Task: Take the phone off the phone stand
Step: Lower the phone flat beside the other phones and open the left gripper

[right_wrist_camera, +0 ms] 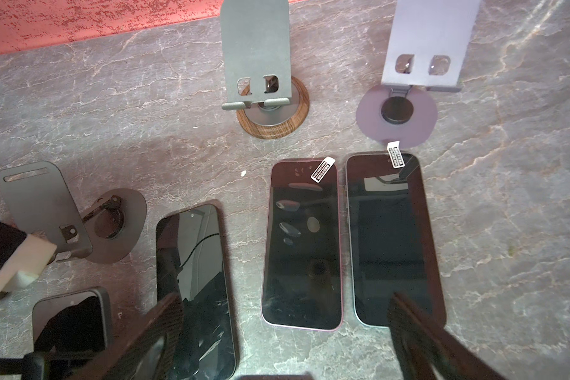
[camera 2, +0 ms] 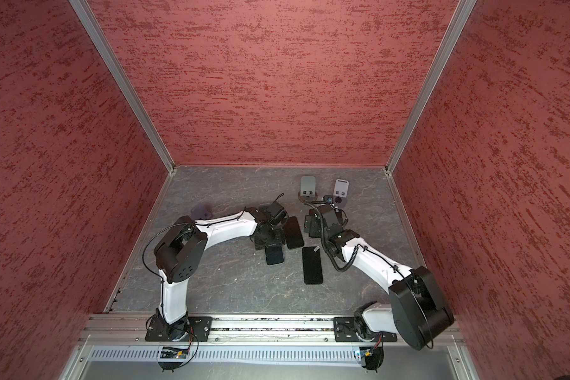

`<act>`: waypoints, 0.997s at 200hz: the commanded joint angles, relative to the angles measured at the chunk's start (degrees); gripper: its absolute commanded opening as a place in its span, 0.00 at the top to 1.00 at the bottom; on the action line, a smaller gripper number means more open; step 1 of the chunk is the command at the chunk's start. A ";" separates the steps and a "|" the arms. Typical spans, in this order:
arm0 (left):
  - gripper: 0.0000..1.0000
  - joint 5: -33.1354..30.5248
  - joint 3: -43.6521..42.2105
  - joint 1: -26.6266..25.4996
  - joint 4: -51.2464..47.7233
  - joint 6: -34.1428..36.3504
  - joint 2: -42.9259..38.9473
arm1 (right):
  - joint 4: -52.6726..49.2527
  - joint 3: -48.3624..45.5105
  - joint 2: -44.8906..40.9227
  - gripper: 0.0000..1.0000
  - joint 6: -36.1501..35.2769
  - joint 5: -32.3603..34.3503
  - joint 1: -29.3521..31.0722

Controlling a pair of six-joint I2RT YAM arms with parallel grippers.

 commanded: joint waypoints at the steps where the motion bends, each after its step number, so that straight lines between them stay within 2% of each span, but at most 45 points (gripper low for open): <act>1: 0.24 -2.08 -0.45 0.82 -2.00 1.50 5.06 | 1.78 -0.11 -1.03 0.01 -0.34 -0.72 -0.64; 146: 0.19 -7.54 -3.59 -0.68 1.35 -2.10 4.99 | 2.71 -1.50 -0.97 0.01 -1.02 -2.22 -2.30; 187: 0.12 -9.76 -5.18 -1.66 3.37 -1.52 1.74 | 2.65 -2.10 -1.63 0.01 -0.95 -2.07 -2.57; 199: 0.07 -10.99 -5.73 -2.32 4.16 -1.25 0.54 | 2.66 -2.21 -1.85 0.01 -0.96 -2.09 -2.66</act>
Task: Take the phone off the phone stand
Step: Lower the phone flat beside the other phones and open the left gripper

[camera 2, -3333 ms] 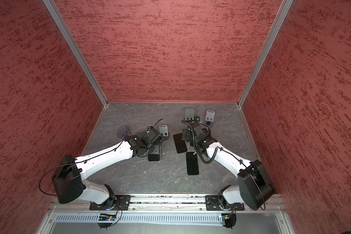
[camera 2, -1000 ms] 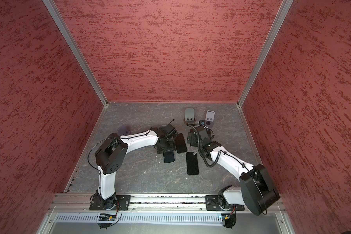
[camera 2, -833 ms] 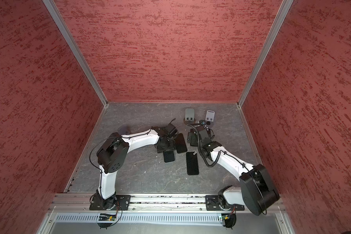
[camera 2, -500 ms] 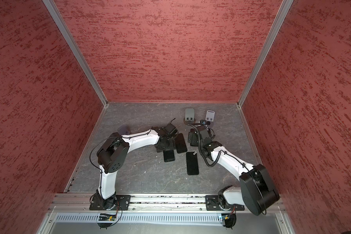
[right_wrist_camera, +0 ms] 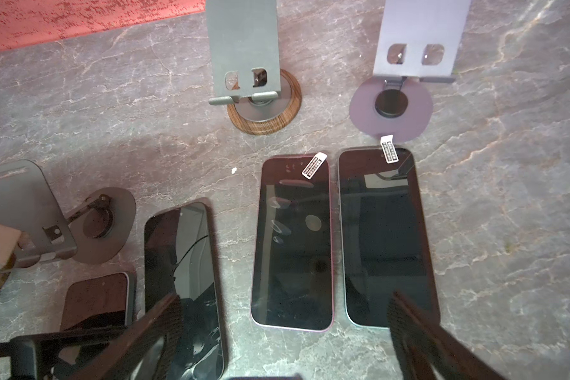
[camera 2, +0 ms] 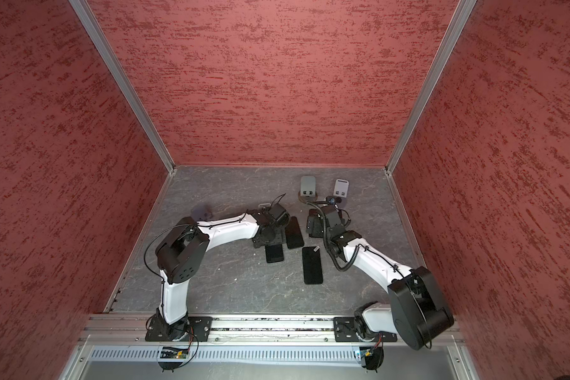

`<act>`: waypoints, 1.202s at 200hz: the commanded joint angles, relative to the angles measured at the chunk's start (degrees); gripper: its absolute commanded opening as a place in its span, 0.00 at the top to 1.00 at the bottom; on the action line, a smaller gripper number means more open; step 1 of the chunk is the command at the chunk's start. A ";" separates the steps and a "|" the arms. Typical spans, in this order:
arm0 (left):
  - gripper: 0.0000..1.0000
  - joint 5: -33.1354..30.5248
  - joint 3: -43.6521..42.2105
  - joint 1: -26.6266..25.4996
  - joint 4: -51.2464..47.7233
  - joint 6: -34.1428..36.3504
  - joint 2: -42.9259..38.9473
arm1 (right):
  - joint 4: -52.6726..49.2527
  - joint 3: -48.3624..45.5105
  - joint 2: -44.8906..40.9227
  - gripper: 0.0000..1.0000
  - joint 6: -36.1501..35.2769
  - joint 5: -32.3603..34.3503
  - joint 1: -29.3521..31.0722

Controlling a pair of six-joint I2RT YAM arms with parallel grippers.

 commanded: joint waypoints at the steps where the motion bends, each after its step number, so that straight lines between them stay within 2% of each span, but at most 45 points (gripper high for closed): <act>1: 0.07 -1.93 -3.58 -0.72 0.23 0.05 1.08 | 1.47 -0.65 -1.85 0.01 -0.29 -0.40 -0.65; 39: 0.00 -4.19 -6.28 -2.55 4.97 2.38 -3.07 | 0.95 -0.09 -2.32 0.01 -0.20 -0.55 -0.91; 146: 0.00 -8.02 -17.15 -8.39 20.98 15.96 -15.46 | -1.01 2.37 -2.66 0.01 -0.55 2.63 -2.00; 176: 0.00 -10.25 -24.16 -8.92 27.79 19.87 -23.78 | -1.61 2.71 -2.75 0.01 -1.24 4.19 -3.66; 206: 0.00 -16.92 -31.10 -9.13 30.84 25.03 -33.80 | -4.06 3.79 -2.39 0.01 -1.87 9.99 -5.99; 240: 0.00 -26.14 -38.45 -7.76 30.71 28.21 -47.78 | -3.91 3.54 -2.40 0.01 -2.63 11.09 -9.65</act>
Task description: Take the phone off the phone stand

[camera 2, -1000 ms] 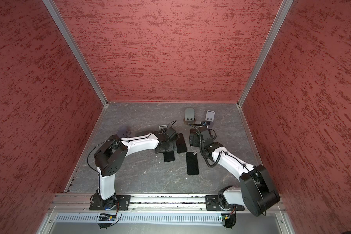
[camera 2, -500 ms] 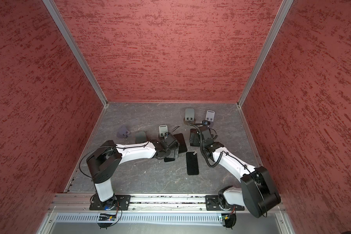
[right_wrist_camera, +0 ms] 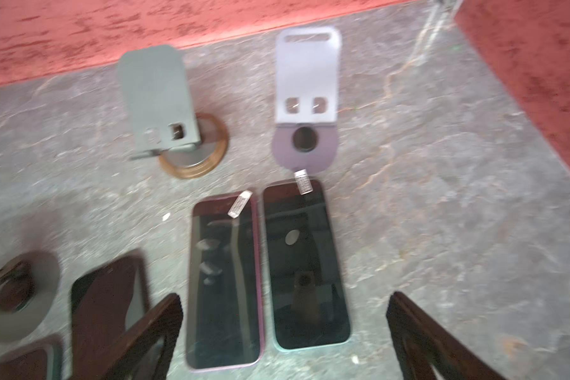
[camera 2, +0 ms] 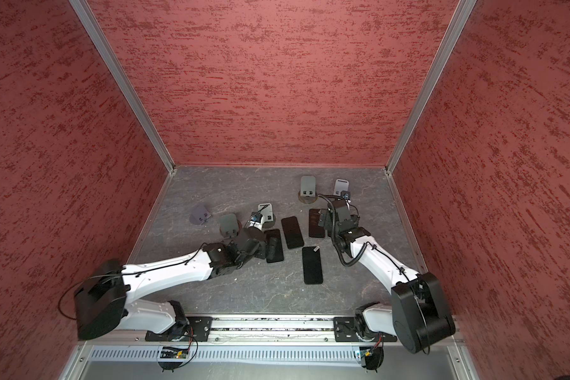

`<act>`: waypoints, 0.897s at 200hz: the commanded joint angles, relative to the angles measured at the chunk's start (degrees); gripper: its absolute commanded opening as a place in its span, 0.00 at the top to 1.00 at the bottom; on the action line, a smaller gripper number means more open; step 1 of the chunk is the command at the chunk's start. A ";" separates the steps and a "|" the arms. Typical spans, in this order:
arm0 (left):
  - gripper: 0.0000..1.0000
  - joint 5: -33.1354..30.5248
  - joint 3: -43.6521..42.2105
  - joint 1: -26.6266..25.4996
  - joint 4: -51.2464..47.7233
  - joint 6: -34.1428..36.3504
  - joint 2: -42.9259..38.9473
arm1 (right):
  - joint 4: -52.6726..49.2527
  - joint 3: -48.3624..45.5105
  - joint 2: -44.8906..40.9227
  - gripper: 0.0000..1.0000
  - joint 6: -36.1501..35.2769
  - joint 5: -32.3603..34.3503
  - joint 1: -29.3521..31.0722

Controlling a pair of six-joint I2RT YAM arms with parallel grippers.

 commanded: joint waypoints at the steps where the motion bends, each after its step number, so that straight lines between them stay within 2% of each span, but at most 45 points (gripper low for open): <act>1: 0.00 -9.21 -3.54 1.25 1.67 4.42 -8.34 | -0.88 1.37 -0.79 0.01 -0.88 3.97 -2.24; 35: 0.00 -13.58 -8.35 8.54 -3.69 3.94 -21.00 | 4.75 -2.64 -2.94 0.01 -1.03 7.91 -4.81; 54: 0.00 -14.58 -10.26 14.34 -7.15 3.52 -26.51 | 13.05 -7.68 -5.08 0.01 -5.07 8.44 -5.65; 74: 0.00 -18.95 -11.54 21.66 -10.96 3.29 -30.00 | 20.76 -12.62 -6.98 0.01 -9.36 10.31 -6.57; 95: 0.00 -22.33 -13.60 29.13 -9.72 5.74 -31.59 | 29.04 -17.50 -8.48 0.01 -13.10 11.30 -8.30; 114: 0.01 -16.38 -15.96 37.01 -3.88 10.43 -30.91 | 36.64 -21.66 -8.70 0.01 -14.10 8.38 -10.89; 147: 0.00 -4.72 -18.38 49.34 4.74 10.09 -25.22 | 46.09 -25.34 -4.47 0.01 -15.98 2.97 -14.76; 164: 0.00 -4.07 -21.02 51.20 13.00 12.90 -22.23 | 48.76 -25.08 -1.98 0.01 -17.22 2.36 -15.30; 179: 0.00 -2.08 -22.94 51.50 19.71 15.67 -21.30 | 55.07 -26.10 -0.59 0.01 -18.89 0.57 -15.37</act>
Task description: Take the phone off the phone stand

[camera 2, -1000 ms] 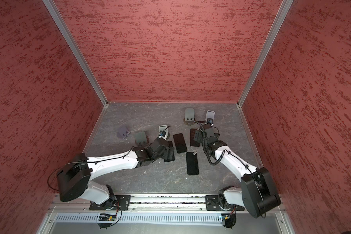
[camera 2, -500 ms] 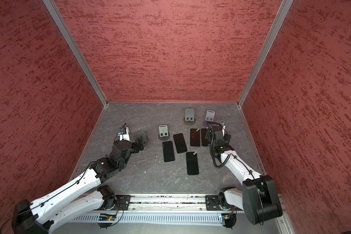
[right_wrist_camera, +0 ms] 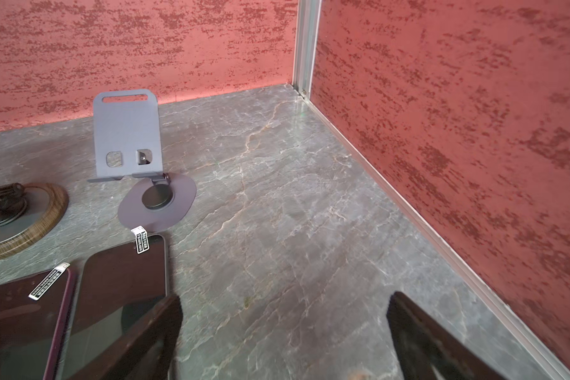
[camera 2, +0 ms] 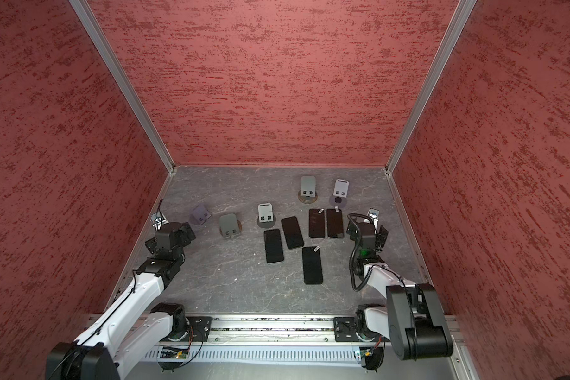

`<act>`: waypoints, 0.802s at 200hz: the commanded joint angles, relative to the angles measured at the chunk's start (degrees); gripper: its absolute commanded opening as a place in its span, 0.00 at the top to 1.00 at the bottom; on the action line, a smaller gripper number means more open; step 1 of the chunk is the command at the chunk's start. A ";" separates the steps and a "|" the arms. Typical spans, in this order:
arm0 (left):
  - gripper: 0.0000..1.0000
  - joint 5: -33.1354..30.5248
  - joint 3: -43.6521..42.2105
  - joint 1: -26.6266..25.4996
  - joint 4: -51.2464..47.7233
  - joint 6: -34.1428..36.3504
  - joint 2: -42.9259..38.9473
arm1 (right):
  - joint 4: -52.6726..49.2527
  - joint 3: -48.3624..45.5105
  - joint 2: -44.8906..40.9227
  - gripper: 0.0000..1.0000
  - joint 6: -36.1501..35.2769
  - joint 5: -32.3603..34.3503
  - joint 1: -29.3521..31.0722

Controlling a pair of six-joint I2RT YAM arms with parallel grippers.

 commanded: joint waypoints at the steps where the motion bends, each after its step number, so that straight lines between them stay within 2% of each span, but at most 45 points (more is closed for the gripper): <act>1: 0.00 5.76 -2.45 0.93 14.22 5.17 1.40 | 13.60 -0.90 1.85 0.01 -3.56 -3.95 -0.53; 20: 0.00 7.14 -4.41 1.11 21.68 7.36 2.96 | 19.38 -1.24 4.40 0.01 -4.39 -7.26 -0.78; 44: 0.00 7.79 -4.93 1.19 26.11 10.53 4.40 | 26.43 -1.38 8.29 0.01 -6.22 -10.57 -0.90; 61: 0.00 10.60 -6.60 1.22 32.79 12.97 5.36 | 37.17 -3.58 14.68 0.01 -6.72 -11.72 -1.02; 75: 0.00 14.72 -8.25 1.29 37.56 13.49 6.53 | 35.92 -4.21 13.70 0.01 -5.29 -12.15 -1.88; 91: 0.00 17.11 -9.83 1.28 44.07 14.20 10.28 | 41.86 -4.38 18.32 0.01 -6.13 -11.83 -1.85; 102: 0.00 19.22 -10.59 1.36 49.29 14.75 14.33 | 35.73 -3.50 16.13 0.01 -5.07 -13.17 -2.19; 114: 0.00 20.09 -10.09 1.02 54.14 15.69 19.22 | 38.80 -3.61 17.49 0.01 -5.49 -13.42 -2.49; 141: 0.00 22.76 -5.81 0.39 53.96 16.48 25.12 | 37.47 -3.47 17.04 0.01 -5.07 -12.79 -2.50; 160: 0.01 25.34 -5.54 0.54 59.89 16.71 31.21 | 38.27 -3.63 17.19 0.01 -5.03 -12.21 -2.52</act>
